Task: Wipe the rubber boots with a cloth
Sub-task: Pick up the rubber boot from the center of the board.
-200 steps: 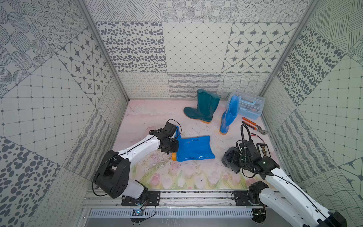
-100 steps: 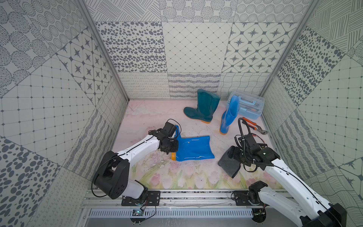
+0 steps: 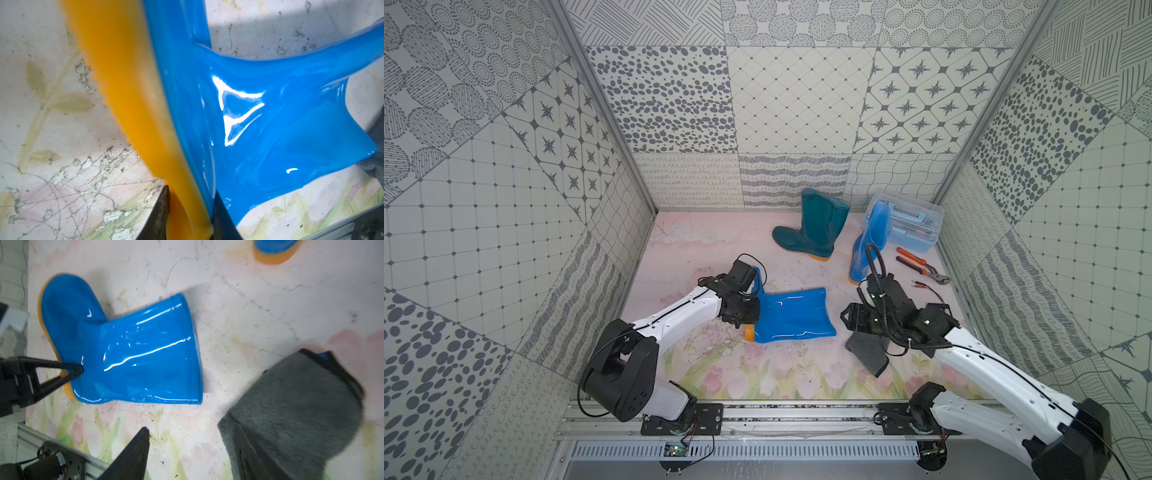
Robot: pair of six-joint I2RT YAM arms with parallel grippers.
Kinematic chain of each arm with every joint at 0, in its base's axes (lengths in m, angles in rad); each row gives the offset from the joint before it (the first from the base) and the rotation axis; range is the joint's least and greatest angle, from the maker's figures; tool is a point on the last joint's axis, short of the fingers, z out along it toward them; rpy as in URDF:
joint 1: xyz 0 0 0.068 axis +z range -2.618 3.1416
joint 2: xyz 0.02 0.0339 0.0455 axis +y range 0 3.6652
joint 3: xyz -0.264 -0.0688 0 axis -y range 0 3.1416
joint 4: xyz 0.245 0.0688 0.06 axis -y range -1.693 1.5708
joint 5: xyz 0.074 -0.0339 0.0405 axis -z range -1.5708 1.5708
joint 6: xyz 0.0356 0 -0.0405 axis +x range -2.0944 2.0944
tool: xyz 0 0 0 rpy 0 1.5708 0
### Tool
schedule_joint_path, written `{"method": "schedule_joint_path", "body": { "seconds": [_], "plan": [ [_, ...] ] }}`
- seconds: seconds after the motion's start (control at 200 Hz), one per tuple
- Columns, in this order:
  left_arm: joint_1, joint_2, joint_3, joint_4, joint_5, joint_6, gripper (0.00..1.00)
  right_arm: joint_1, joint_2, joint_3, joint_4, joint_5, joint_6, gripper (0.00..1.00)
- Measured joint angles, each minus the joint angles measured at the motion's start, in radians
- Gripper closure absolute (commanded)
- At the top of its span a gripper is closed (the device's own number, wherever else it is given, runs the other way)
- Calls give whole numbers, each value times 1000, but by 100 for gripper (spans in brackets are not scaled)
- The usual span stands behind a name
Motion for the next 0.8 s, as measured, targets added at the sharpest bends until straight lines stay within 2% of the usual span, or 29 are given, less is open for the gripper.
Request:
{"method": "schedule_joint_path", "body": {
  "seconds": [0.145, 0.49, 0.56, 0.635, 0.74, 0.8],
  "plan": [
    [1, 10, -10, 5, -6, -3, 81, 42, 145, -51, 101, -35, 52, 30],
    [1, 0, -20, 14, -13, -3, 76, -16, 263, -134, 296, -164, 149, 35],
    [1, 0, -20, 14, -13, -4, 76, -16, 294, -134, 335, -193, 159, 38],
    [1, 3, -20, 13, -16, -3, 75, -16, 332, -130, 368, -215, 172, 45],
    [2, 5, -20, 6, -29, -4, 72, -23, 357, -125, 388, -213, 190, 72],
    [2, 4, -20, 5, -37, -3, 70, -26, 363, -125, 388, -203, 188, 84]
  ]
}}
